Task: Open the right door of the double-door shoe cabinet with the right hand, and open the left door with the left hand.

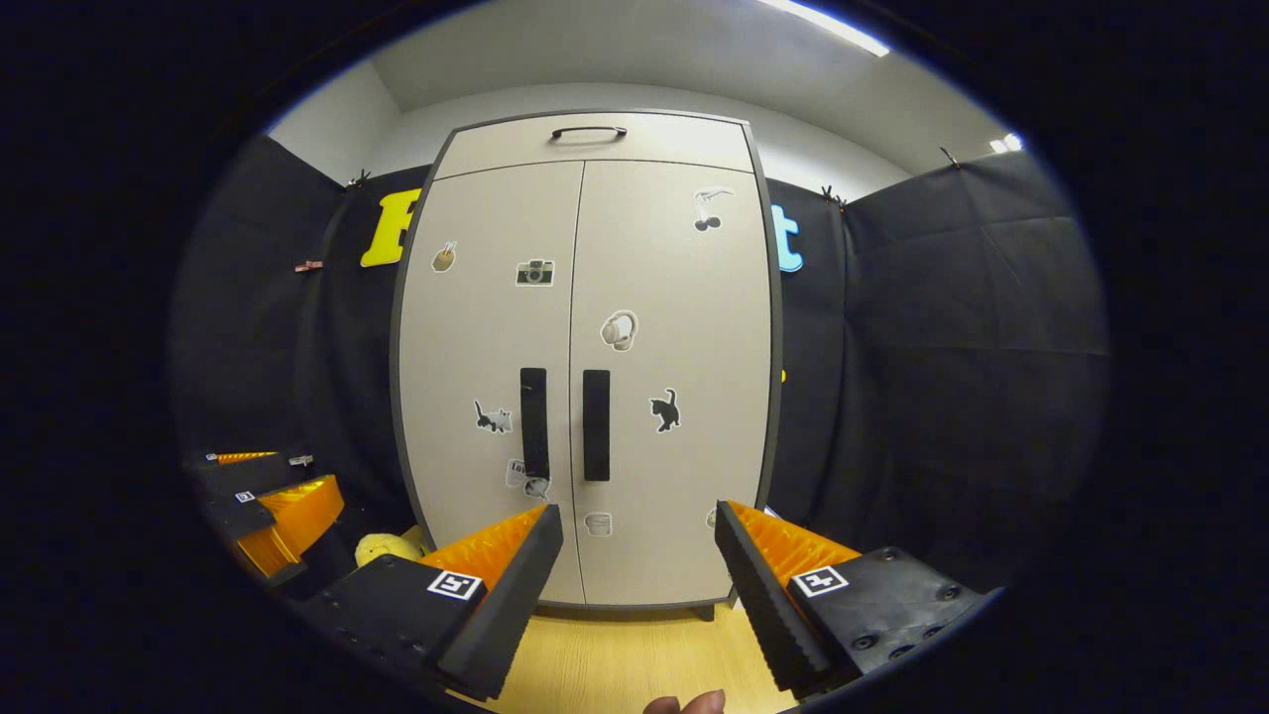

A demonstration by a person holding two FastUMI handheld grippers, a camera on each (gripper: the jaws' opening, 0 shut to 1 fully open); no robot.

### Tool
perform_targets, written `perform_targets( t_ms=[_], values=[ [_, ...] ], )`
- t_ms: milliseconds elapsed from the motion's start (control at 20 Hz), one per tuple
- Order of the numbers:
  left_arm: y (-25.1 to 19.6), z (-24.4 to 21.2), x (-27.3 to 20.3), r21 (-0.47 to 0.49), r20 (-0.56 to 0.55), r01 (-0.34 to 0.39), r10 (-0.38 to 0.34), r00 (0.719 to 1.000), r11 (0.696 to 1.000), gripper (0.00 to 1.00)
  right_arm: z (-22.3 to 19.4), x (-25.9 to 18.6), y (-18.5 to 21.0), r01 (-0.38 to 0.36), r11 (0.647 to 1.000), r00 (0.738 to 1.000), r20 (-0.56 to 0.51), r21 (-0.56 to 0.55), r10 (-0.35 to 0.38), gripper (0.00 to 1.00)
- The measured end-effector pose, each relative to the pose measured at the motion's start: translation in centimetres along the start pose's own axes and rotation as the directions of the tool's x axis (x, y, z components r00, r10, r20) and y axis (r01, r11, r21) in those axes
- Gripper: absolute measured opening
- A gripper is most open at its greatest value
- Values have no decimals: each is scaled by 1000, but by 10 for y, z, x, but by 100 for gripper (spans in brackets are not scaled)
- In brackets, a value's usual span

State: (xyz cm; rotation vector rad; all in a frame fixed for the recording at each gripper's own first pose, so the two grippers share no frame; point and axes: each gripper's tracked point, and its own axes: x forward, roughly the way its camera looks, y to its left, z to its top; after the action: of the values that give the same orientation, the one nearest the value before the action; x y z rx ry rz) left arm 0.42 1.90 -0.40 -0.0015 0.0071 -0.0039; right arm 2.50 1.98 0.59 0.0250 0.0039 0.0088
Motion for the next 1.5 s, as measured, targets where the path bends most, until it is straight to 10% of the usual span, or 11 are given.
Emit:
perform_targets(
  t_ms=[950,1200,1500],
  values=[
    [25,-9,29,-3,-9,-11,11,1000,1000,94,-11,208,43,-11,999,1000,-29,44,12,98],
    [27,-12,32,-4,-14,-11,11,1000,1000,94,-20,218,49,-1,999,999,-36,47,3,43],
    [27,-18,30,-22,-31,-8,8,999,1000,94,-20,220,48,3,1000,998,-58,29,-1,27]
  ],
)
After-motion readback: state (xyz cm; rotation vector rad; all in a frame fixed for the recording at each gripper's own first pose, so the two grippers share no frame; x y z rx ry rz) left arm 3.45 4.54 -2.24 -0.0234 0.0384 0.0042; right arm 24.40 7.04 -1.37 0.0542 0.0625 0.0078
